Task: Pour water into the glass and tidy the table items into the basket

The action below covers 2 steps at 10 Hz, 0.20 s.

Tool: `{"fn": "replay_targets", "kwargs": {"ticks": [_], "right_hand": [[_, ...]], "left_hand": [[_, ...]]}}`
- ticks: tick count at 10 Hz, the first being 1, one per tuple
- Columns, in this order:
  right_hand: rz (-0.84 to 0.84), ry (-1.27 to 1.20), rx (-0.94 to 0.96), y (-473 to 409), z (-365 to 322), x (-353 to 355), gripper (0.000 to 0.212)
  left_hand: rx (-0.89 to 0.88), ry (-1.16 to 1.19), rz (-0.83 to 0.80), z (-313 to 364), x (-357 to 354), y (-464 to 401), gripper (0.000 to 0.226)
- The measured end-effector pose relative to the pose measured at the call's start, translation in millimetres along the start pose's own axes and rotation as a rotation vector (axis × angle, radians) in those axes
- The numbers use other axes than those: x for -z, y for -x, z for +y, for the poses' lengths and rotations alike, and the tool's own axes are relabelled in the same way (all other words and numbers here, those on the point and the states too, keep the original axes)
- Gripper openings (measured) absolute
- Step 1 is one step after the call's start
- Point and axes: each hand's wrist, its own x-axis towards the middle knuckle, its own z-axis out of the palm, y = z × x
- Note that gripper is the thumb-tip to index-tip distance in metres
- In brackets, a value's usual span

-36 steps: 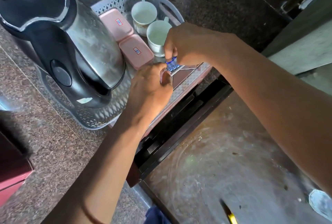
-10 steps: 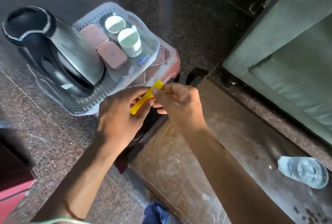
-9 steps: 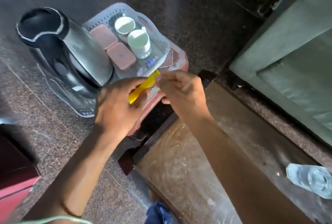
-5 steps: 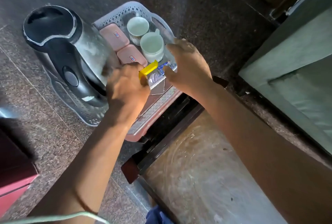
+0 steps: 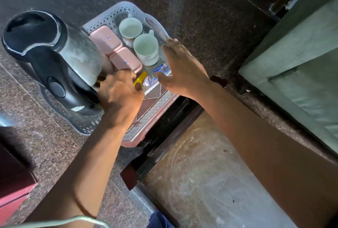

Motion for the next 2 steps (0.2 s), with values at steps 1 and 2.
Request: {"fn": "replay_targets", "kwargs": {"ticks": [1, 2], "right_hand": [[-0.003, 0.004, -0.013, 9.3, -0.5, 15.2, 0.078], [0.087, 0.003, -0.029, 28.2, 0.0, 51.3, 0.078]], "left_hand": [[-0.027, 0.064, 0.019, 11.5, 14.0, 10.6, 0.031], [-0.017, 0.048, 0.051, 36.5, 43.2, 25.8, 0.033]]}}
